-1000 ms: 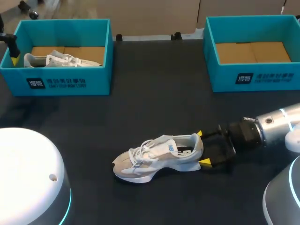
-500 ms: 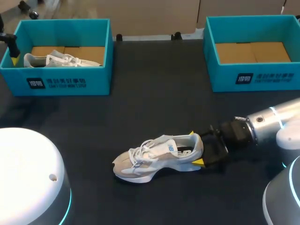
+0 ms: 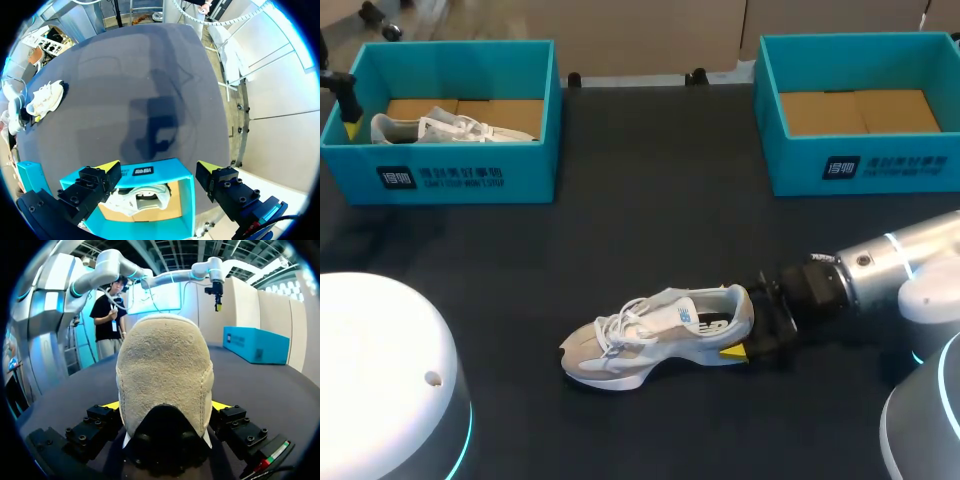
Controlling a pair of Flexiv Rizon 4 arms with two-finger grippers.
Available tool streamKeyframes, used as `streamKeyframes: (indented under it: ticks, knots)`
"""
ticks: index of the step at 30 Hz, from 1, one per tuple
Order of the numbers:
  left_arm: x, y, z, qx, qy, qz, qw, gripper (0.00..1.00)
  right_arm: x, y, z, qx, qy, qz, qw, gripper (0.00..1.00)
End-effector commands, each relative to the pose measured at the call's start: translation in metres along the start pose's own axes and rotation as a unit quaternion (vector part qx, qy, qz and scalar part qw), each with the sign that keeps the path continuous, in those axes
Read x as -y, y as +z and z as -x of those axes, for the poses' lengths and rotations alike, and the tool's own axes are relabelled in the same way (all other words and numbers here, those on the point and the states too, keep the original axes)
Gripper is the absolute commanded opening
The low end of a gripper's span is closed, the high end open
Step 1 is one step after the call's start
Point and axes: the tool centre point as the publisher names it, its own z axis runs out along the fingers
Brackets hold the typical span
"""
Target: Take the shoe out of the shoebox, open the shoe tongue, remove and reinsert the insole, then place the shoe into the shoebox
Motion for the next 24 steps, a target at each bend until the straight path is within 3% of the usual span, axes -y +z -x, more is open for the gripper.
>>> streamKeyframes:
  ticks: [1, 9, 10, 11, 12, 24]
  knots:
    - [0.0016, 0.0001, 0.0003, -0.001, 0.0, 0.002, 1.0, 1.0, -0.0003, 0.0063, 0.0004, 0.0, -0.002, 0.001, 1.0, 1.0]
    - [0.0016, 0.0001, 0.0003, -0.001, 0.0, 0.002, 1.0, 1.0, -0.0034, 0.0098, 0.0019, -0.002, -0.005, -0.002, 1.0, 1.0]
    - [0.0016, 0.0001, 0.0003, -0.001, 0.0, 0.002, 1.0, 1.0, -0.0033, 0.01, 0.002, -0.002, -0.004, -0.003, 1.0, 0.82]
    - [0.0016, 0.0001, 0.0003, -0.001, 0.0, 0.002, 1.0, 1.0, -0.0032, 0.01, 0.0021, -0.002, -0.003, -0.003, 1.0, 0.49]
    - [0.0016, 0.0001, 0.0003, -0.001, 0.0, 0.002, 1.0, 1.0, -0.0029, 0.0101, 0.002, -0.001, -0.003, -0.004, 1.0, 0.02]
    - [0.0016, 0.0001, 0.0003, -0.001, 0.0, 0.002, 1.0, 1.0, -0.0041, 0.0095, -0.0044, 0.0, -0.002, -0.006, 1.0, 0.0]
